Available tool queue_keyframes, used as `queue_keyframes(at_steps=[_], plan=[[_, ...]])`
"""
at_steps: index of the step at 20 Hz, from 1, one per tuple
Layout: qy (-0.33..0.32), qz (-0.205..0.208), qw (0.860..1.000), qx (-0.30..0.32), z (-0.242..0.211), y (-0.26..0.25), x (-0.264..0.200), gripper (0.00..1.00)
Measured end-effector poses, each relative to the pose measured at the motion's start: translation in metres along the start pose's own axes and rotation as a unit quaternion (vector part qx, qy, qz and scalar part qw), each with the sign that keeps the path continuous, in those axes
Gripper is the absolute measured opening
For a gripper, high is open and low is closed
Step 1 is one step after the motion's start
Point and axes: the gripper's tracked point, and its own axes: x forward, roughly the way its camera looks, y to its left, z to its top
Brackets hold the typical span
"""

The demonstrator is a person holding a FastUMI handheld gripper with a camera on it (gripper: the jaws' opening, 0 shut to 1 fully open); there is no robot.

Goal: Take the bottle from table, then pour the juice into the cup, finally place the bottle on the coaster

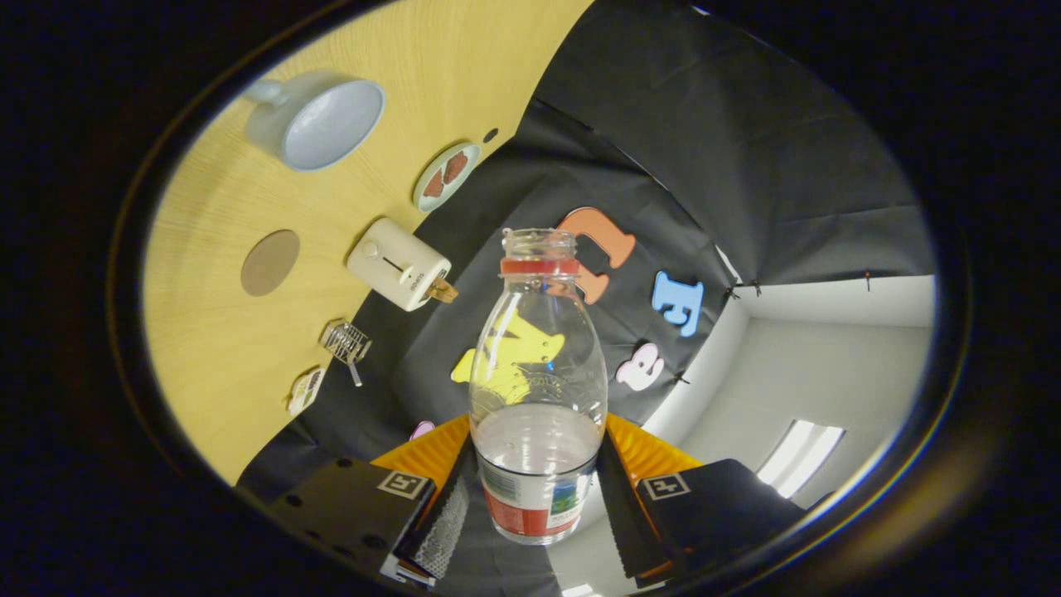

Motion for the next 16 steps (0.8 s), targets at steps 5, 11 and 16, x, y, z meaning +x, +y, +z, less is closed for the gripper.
queue_keyframes(at_steps=[5,11,16], plan=[[-0.005,-0.003,1.000,-0.011,0.005,0.002,0.000,0.79],[-0.010,0.002,1.000,-0.010,0.014,0.008,-0.002,0.79],[-0.006,0.012,1.000,-0.015,0.013,0.018,0.001,0.79]])
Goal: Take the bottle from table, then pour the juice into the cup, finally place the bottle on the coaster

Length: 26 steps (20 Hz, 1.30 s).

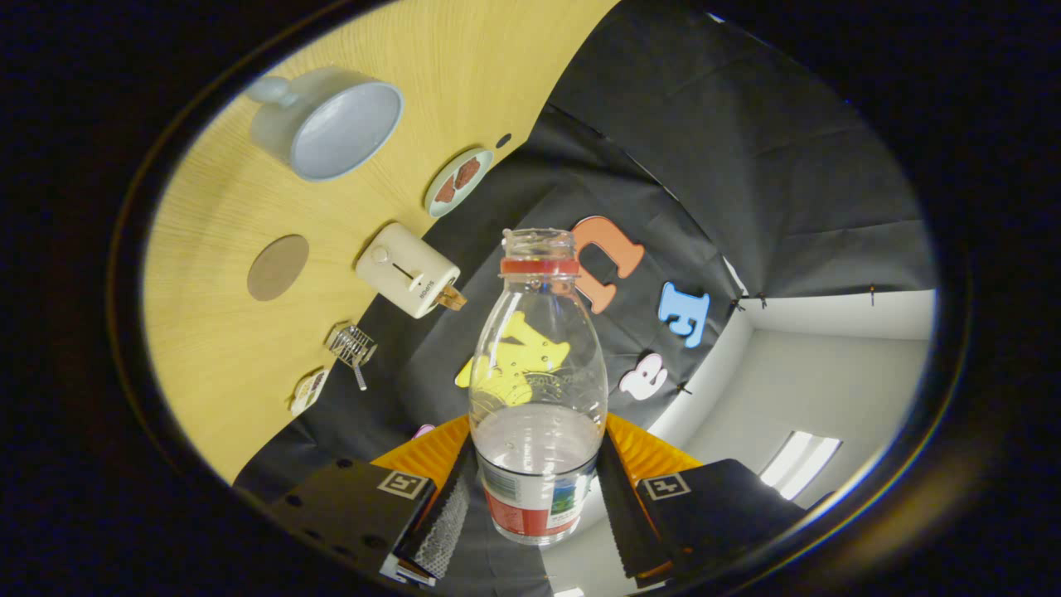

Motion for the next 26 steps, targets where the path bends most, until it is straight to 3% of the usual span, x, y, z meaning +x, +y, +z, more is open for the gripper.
queue_keyframes(at_steps=[8,14,21,26], plan=[[0.008,0.014,1.000,0.018,-0.007,0.011,0.001,0.79],[0.044,0.034,0.989,0.140,-0.028,0.024,0.006,0.79],[0.053,0.033,0.954,0.294,-0.033,0.029,0.002,0.79],[0.052,0.008,0.891,0.451,-0.024,0.013,0.002,0.79]])
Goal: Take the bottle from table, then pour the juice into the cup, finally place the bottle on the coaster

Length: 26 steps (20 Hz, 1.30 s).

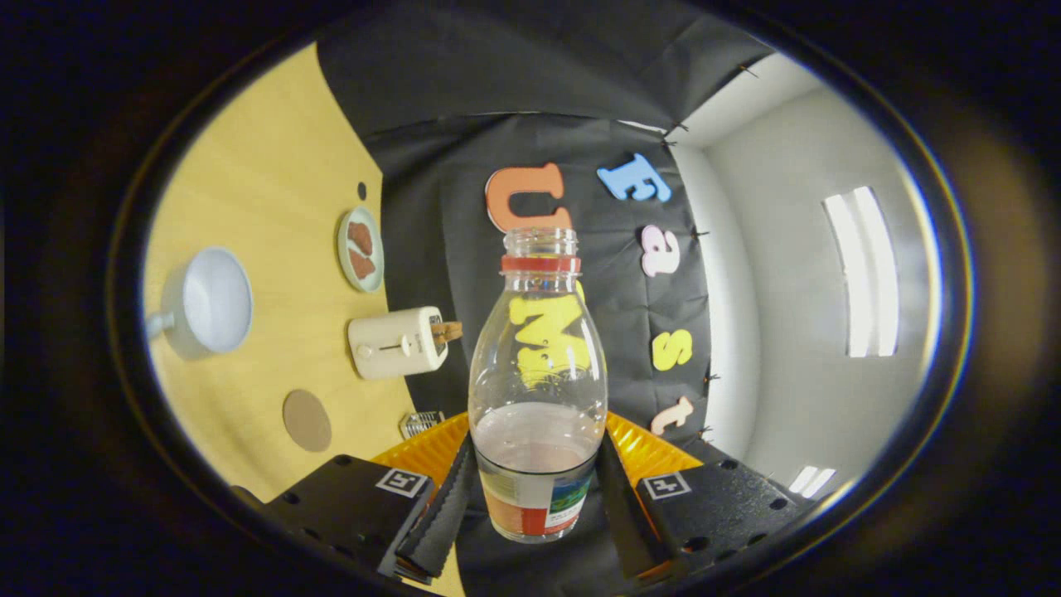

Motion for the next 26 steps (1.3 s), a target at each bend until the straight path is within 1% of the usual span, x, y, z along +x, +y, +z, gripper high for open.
queue_keyframes(at_steps=[3,5,8,11,15,19,23,26], plan=[[-0.018,-0.021,0.996,0.085,0.016,-0.011,-0.002,0.79],[-0.013,-0.026,0.988,0.149,0.019,-0.018,-0.002,0.79],[0.005,-0.021,0.970,0.244,0.014,-0.025,0.006,0.79],[0.019,-0.013,0.949,0.315,0.006,-0.034,0.013,0.79],[0.046,0.005,0.923,0.382,-0.008,-0.032,0.031,0.79],[0.075,0.036,0.887,0.454,-0.025,-0.014,0.053,0.79],[0.095,0.050,0.855,0.508,-0.044,0.002,0.077,0.79],[0.106,0.066,0.840,0.528,-0.060,0.023,0.089,0.79]])
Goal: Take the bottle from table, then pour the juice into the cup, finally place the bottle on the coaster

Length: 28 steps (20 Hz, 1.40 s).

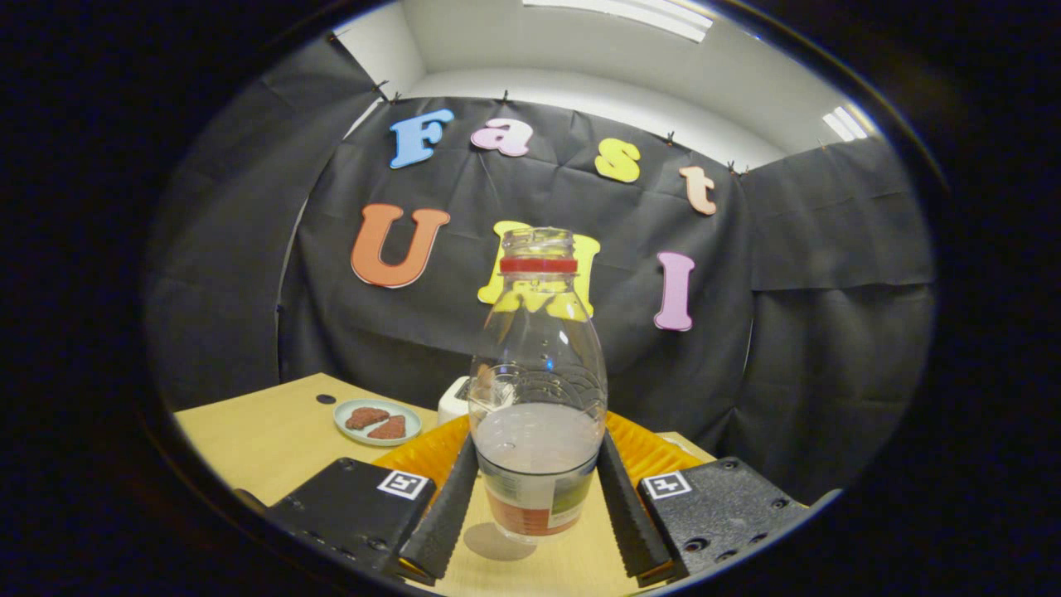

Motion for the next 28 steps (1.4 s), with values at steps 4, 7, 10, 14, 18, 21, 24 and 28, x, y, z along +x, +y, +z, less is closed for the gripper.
queue_keyframes(at_steps=[4,7,10,14,18,21,24,28], plan=[[0.016,0.001,1.000,0.019,-0.040,-0.004,0.024,0.79],[0.036,-0.006,0.999,0.029,-0.079,-0.003,0.039,0.79],[0.056,-0.002,0.998,0.040,-0.109,0.002,0.053,0.80],[0.064,0.012,0.997,0.041,-0.127,0.016,0.062,0.80],[0.064,0.020,0.997,0.029,-0.136,0.019,0.067,0.80],[0.068,0.019,0.997,0.030,-0.141,0.015,0.068,0.80],[0.069,0.024,0.997,0.032,-0.146,0.016,0.068,0.80],[0.075,0.027,0.996,0.038,-0.154,0.019,0.070,0.80]])
